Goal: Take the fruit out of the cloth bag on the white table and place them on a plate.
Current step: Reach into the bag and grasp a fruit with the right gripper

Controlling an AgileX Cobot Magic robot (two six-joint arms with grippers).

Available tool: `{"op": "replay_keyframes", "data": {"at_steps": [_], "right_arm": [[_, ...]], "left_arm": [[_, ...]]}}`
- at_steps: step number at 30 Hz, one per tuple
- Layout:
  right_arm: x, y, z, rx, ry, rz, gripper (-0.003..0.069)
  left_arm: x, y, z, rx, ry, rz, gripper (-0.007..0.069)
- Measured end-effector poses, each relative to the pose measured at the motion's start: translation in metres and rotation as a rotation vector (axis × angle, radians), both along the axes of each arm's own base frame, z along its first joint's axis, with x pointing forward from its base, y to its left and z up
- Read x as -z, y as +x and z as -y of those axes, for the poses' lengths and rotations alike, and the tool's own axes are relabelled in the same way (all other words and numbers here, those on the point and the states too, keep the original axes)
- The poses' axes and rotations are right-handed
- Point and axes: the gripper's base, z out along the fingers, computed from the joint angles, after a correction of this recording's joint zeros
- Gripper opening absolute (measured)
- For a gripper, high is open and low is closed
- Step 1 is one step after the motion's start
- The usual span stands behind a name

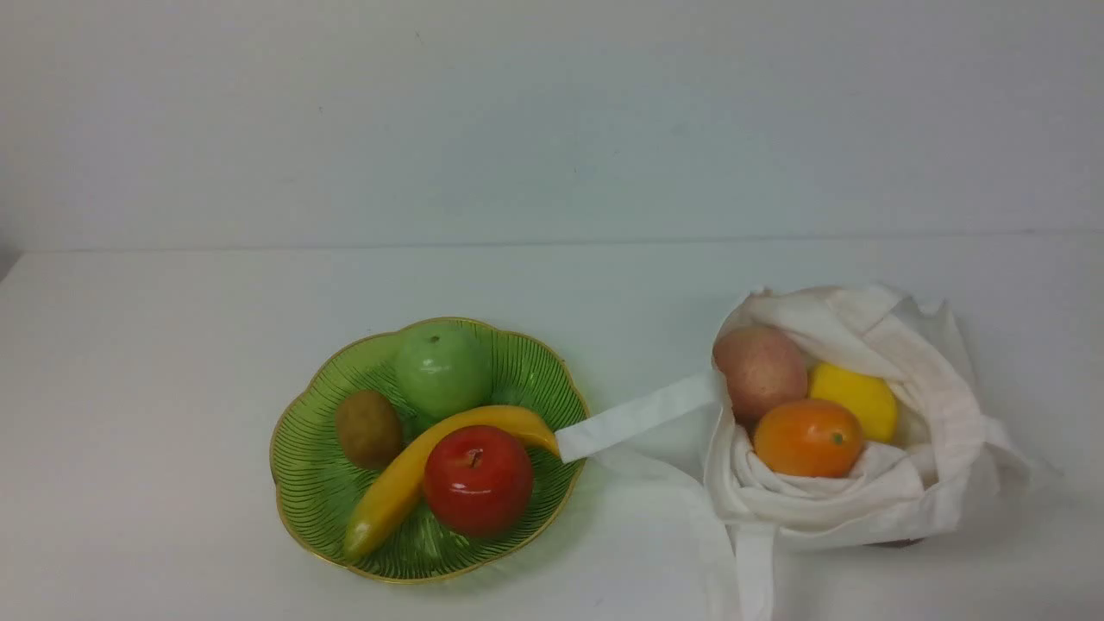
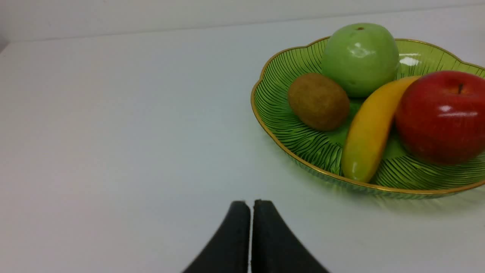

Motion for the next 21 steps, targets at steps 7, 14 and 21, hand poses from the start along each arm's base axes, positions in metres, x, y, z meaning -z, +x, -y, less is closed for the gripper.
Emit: {"op": "replay_keyframes", "data": {"at_steps": [7,14,21], "right_arm": [[0.0,0.0,0.0,0.0,0.0,0.0,-0.0014],[0.0,0.0,0.0,0.0,0.0,0.0,-0.0014],[0.0,0.0,0.0001,-0.001,-0.011,-0.001,-0.0014]], "left_arm": [[0.0,0.0,0.0,0.0,0.0,0.0,-0.0008],[0.0,0.0,0.0,0.0,0.0,0.0,-0.0008],[0.0,0.0,0.0,0.0,0.0,0.0,-0.0008]]}}
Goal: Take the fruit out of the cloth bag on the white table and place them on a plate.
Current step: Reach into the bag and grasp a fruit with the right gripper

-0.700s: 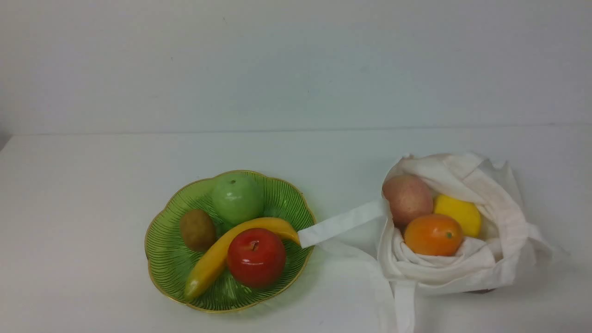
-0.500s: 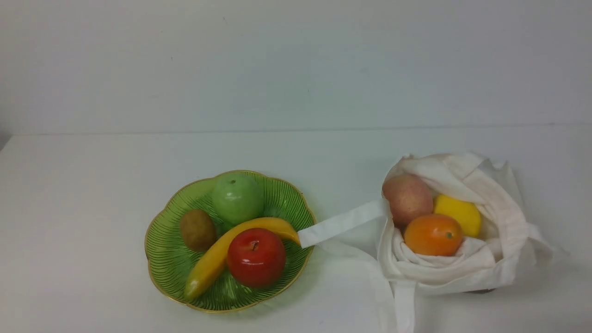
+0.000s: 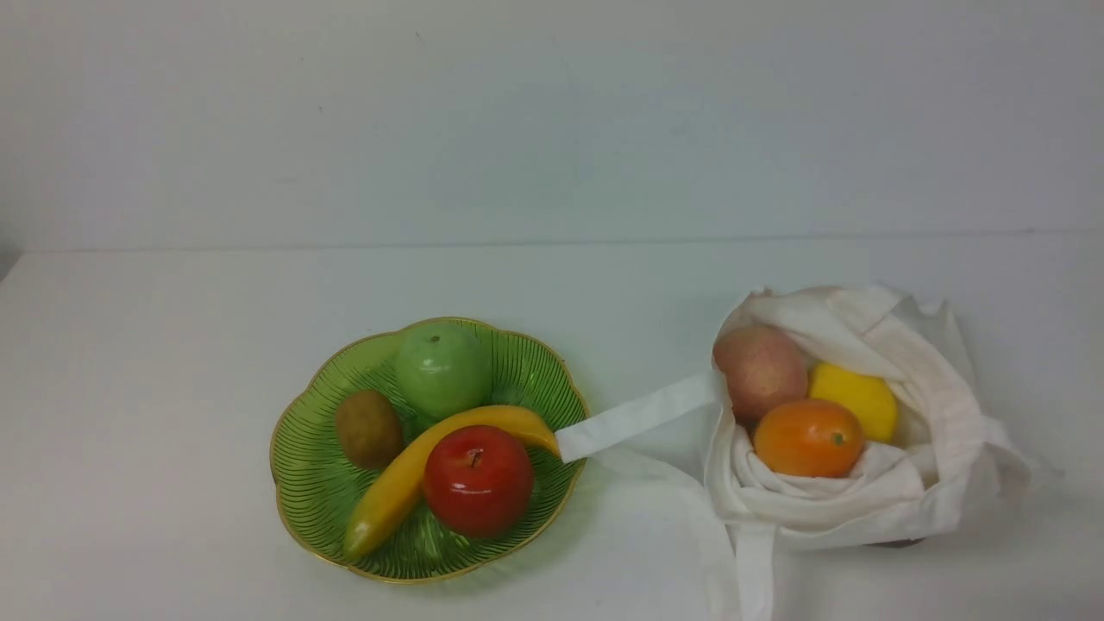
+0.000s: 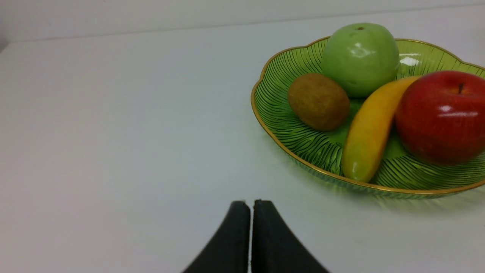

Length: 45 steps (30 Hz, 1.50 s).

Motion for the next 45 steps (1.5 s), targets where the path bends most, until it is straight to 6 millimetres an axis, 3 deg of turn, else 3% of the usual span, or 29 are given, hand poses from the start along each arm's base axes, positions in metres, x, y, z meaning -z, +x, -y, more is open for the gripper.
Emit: {"op": "replay_keyframes", "data": {"at_steps": [3,7,8,14,20,23,27,30,32,36,40,45], "right_arm": [[-0.001,0.0,-0.001,0.001,0.034,0.013,-0.0014],[-0.006,0.002,-0.003,0.004,0.224,0.102,-0.0014],[-0.014,0.002,-0.003,0.011,0.362,0.19,-0.0014],[-0.025,0.002,0.0,0.039,0.677,0.337,-0.0014],[-0.028,0.002,0.001,0.046,0.724,0.37,-0.0014],[-0.042,-0.001,0.005,0.048,0.776,0.479,-0.0014],[-0.087,-0.011,0.0,-0.043,0.686,0.527,-0.0014],[-0.139,-0.015,-0.008,-0.124,0.536,0.444,-0.0014],[-0.161,-0.005,-0.014,-0.156,0.428,0.286,-0.0014],[-0.175,0.024,-0.021,-0.197,0.288,-0.026,-0.0014],[-0.169,0.068,-0.03,-0.311,0.127,-0.375,-0.0014],[-0.15,0.113,-0.046,-0.503,0.118,-0.529,-0.0012]], "left_arm": [[0.0,0.0,0.0,0.0,0.0,0.0,-0.0008],[0.0,0.0,0.0,0.0,0.0,0.0,-0.0008],[0.0,0.0,0.0,0.0,0.0,0.0,-0.0008],[0.0,0.0,0.0,0.0,0.0,0.0,-0.0008],[0.0,0.0,0.0,0.0,0.0,0.0,-0.0008],[0.0,0.0,0.0,0.0,0.0,0.0,-0.0008],[0.0,0.0,0.0,0.0,0.0,0.0,-0.0008],[0.0,0.0,0.0,0.0,0.0,0.0,-0.0008],[0.0,0.0,0.0,0.0,0.0,0.0,-0.0008],[0.0,0.0,0.0,0.0,0.0,0.0,-0.0008],[0.0,0.0,0.0,0.0,0.0,0.0,-0.0008],[0.0,0.0,0.0,0.0,0.0,0.0,-0.0008]]}}
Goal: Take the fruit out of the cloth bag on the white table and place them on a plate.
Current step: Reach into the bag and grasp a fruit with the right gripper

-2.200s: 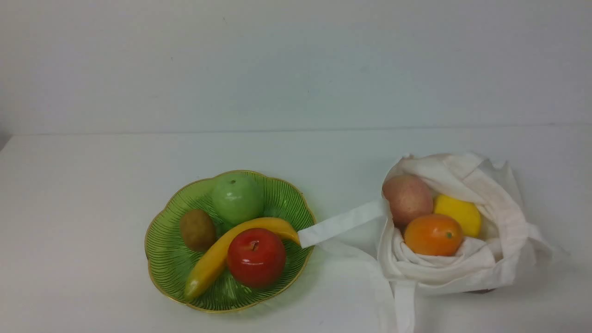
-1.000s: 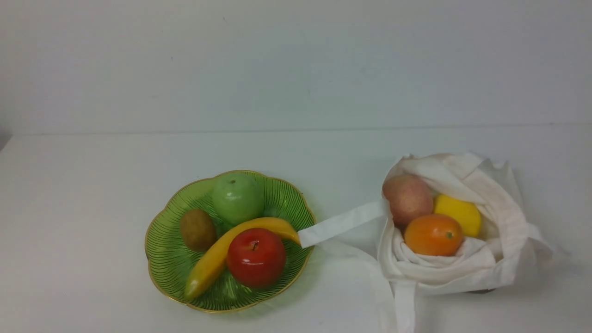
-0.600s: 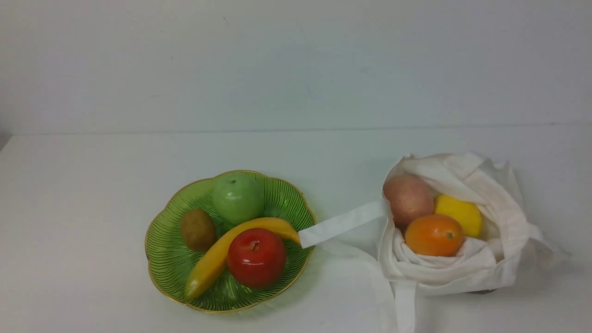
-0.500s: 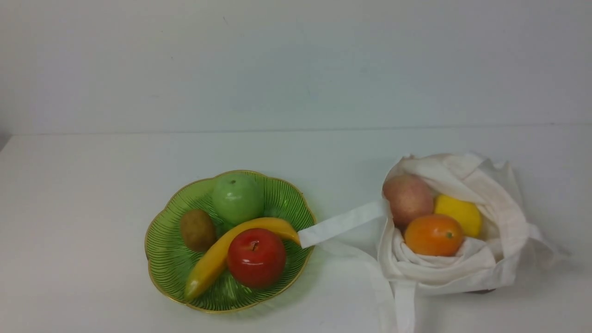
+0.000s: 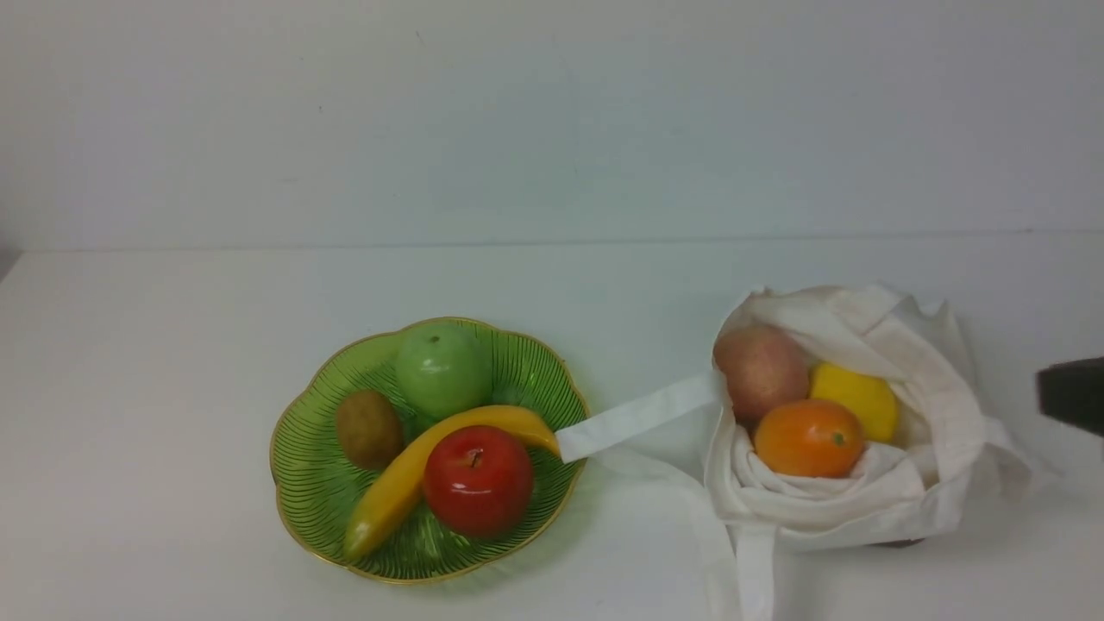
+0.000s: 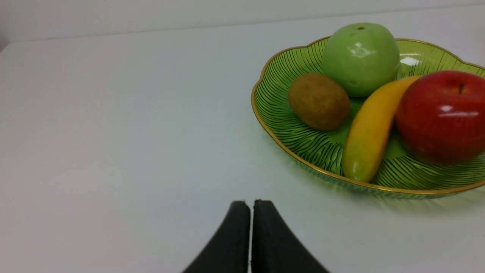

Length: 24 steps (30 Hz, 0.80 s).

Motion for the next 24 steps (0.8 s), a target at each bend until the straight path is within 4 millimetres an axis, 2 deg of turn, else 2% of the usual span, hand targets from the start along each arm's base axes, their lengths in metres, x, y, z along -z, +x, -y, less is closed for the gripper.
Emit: {"op": "replay_keyframes", "data": {"at_steps": [5,9,13,17,22,23,24], "right_arm": [[0.021,0.031,-0.005,-0.056,0.002,-0.075,-0.0002],[0.031,0.046,-0.008,-0.082,-0.053,-0.104,0.0024],[0.038,0.058,-0.021,-0.11,-0.097,-0.105,0.0071],[0.048,0.072,-0.037,-0.095,-0.128,-0.082,0.0169],[0.074,0.092,-0.052,-0.108,-0.19,-0.09,0.0396],[0.077,0.093,-0.053,-0.109,-0.193,-0.095,0.0416],[0.088,0.1,-0.056,-0.109,-0.205,-0.116,0.0501]], "left_arm": [[0.0,0.0,0.0,0.0,0.0,0.0,-0.0008],[0.0,0.0,0.0,0.0,0.0,0.0,-0.0008],[0.0,0.0,0.0,0.0,0.0,0.0,-0.0008],[0.0,0.0,0.0,0.0,0.0,0.0,-0.0008],[0.0,0.0,0.0,0.0,0.0,0.0,-0.0008],[0.0,0.0,0.0,0.0,0.0,0.0,-0.0008],[0.0,0.0,0.0,0.0,0.0,0.0,-0.0008]]}}
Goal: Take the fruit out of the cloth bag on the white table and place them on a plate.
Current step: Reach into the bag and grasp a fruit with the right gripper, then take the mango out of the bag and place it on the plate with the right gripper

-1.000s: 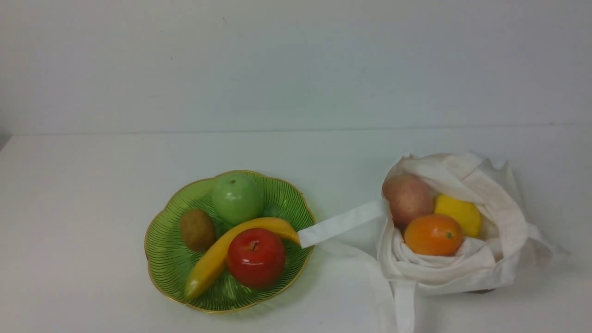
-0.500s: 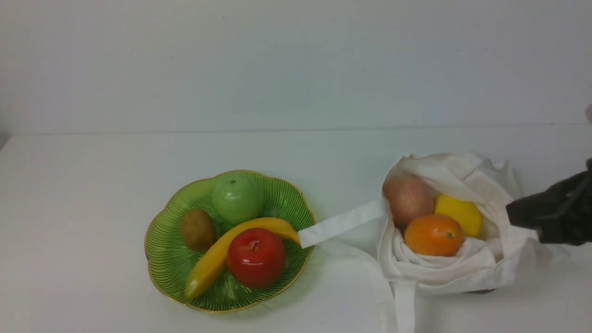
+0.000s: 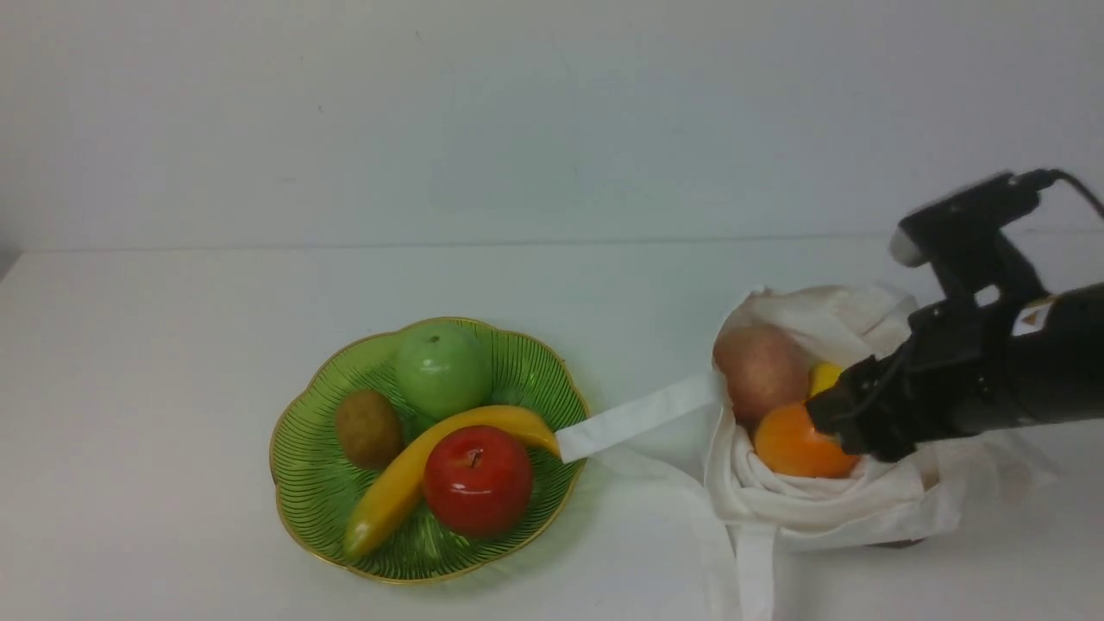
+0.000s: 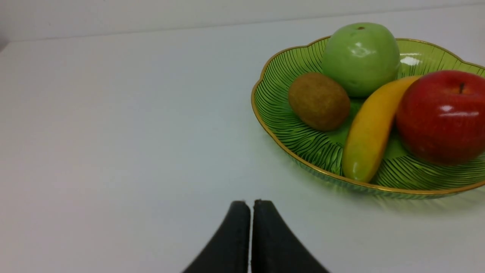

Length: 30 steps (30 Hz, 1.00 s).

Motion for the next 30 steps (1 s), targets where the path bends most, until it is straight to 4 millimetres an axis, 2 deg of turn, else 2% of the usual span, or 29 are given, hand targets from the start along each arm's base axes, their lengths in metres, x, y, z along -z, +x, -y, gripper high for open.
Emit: {"op": "replay_keyframes", "data": {"at_steps": [4,7,9,12,14,15,21,25,26,30], "right_arm": [[0.022,0.012,-0.003,0.013,-0.019,-0.041,0.0633],[0.037,0.019,-0.004,0.024,-0.031,-0.067,0.0679],[0.041,0.021,-0.005,0.028,-0.031,-0.076,0.0682],[0.045,0.023,-0.006,0.053,-0.01,-0.091,0.065],[0.043,0.024,-0.007,0.072,0.016,-0.089,0.0567],[0.041,0.024,-0.008,0.076,0.025,-0.087,0.0565],[0.004,0.022,-0.011,0.039,0.063,-0.05,0.0568],[-0.03,0.016,-0.013,0.011,0.11,-0.019,0.0568],[-0.032,0.015,-0.013,0.008,0.113,-0.024,0.0568],[-0.067,0.003,-0.019,-0.023,0.239,-0.014,0.0568]], "left_arm": [[0.0,0.0,0.0,0.0,0.0,0.0,-0.0008],[0.0,0.0,0.0,0.0,0.0,0.0,-0.0008],[0.0,0.0,0.0,0.0,0.0,0.0,-0.0008],[0.0,0.0,0.0,0.0,0.0,0.0,-0.0008],[0.0,0.0,0.0,0.0,0.0,0.0,-0.0008],[0.0,0.0,0.0,0.0,0.0,0.0,-0.0008],[0.0,0.0,0.0,0.0,0.0,0.0,-0.0008],[0.0,0.0,0.0,0.0,0.0,0.0,-0.0008],[0.0,0.0,0.0,0.0,0.0,0.0,-0.0008],[0.0,0.0,0.0,0.0,0.0,0.0,-0.0008]]}}
